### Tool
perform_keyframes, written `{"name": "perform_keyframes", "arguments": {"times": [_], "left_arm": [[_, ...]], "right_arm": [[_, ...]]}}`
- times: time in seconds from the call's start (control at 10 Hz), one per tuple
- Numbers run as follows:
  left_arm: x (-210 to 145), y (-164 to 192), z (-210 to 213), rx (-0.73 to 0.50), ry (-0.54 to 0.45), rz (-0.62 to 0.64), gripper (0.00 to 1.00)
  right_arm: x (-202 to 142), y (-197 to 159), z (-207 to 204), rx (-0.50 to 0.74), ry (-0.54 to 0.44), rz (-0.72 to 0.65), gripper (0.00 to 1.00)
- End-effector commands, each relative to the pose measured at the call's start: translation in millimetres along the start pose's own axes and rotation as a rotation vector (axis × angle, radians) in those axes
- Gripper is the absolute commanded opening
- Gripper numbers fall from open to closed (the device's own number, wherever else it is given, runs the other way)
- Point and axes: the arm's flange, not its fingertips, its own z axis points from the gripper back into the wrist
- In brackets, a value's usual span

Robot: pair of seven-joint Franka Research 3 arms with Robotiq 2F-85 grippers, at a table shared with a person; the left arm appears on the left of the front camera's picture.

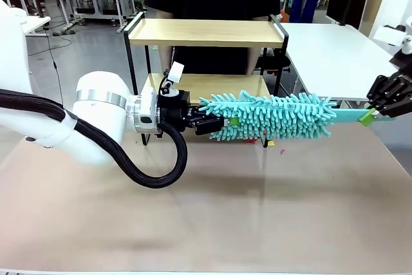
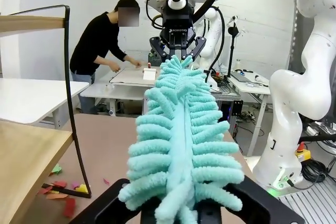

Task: Clean the shelf.
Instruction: Hand the Duster back to the human.

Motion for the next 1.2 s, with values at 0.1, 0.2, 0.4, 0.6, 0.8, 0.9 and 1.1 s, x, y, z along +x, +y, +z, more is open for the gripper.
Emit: {"name": "perform_keyframes", "arguments": {"times": [0.1,0.2,0.4,0.6,0.8,0.9,1.1], "left_arm": [[-1,-9,-1,0.012,-0.037,-0.042,0.0],[-3,-12,-2,-0.06,-0.07,-0.05,0.0],[0,-1,0,-0.001,-0.001,-0.01,0.0],[0,-1,0,-0.001,-0.001,-0.01,0.0],[0,-1,0,-0.001,-0.001,-0.01,0.0],[0,-1,0,-0.001,-0.001,-0.01,0.0],[0,-1,0,-0.001,-0.001,-0.01,0.0]], "right_arm": [[2,0,0,-0.001,-0.028,0.0,0.13],[2,0,0,-0.001,-0.028,0.0,0.13],[0,0,0,0.0,0.0,-0.001,0.61],[2,5,8,0.012,-0.046,-0.002,1.0],[3,11,31,0.003,-0.142,-0.027,1.0],[2,13,47,-0.001,-0.202,-0.044,0.95],[-8,16,83,-0.021,-0.302,-0.1,1.0]]}}
